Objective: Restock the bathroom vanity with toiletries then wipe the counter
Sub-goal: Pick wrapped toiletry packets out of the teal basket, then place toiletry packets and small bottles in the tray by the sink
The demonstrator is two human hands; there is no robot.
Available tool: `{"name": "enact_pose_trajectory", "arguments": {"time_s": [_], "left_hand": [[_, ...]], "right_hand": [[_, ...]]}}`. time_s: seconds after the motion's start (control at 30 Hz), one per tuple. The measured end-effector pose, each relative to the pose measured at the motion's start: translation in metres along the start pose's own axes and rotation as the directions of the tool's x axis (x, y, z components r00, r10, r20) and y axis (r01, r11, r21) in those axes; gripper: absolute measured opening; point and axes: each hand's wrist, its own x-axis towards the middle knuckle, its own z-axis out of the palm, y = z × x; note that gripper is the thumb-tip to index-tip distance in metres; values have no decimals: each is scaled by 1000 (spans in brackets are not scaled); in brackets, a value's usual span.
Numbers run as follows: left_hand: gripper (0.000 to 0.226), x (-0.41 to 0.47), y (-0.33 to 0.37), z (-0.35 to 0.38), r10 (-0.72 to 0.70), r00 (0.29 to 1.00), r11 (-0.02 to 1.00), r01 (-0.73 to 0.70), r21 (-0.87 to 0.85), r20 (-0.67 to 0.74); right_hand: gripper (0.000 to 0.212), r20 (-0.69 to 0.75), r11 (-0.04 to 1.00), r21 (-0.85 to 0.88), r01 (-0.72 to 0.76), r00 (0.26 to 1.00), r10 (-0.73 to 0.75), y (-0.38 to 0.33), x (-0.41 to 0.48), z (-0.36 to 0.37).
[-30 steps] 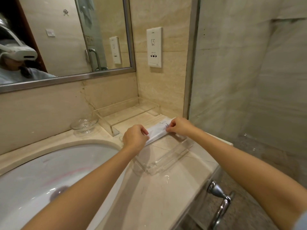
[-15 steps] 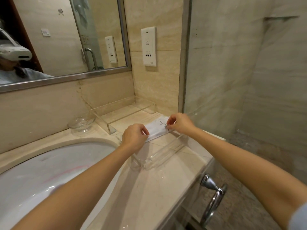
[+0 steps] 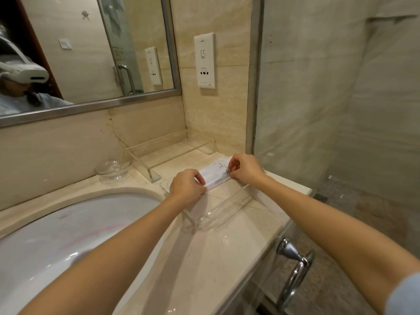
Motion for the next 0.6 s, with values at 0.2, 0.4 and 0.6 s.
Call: {"name": "enact_pose_trajectory", "arguments": {"time_s": [0.2,0.4,0.6], "left_hand": [[8,-11,4,-7,9,1000,998,-9,61,1],[10,-32,23,-30,21,1000,996,-21,84,10],[8,-79,71,-39,139,990,986,-140,85,14]], "right_hand": [[17,45,1000,-21,0,999,1,2,-10,-14],[22,45,1000,-5,13,999,-13,3,-32,-51],[20,-48,1000,5,-22,999,23,11,-87,-112]]}}
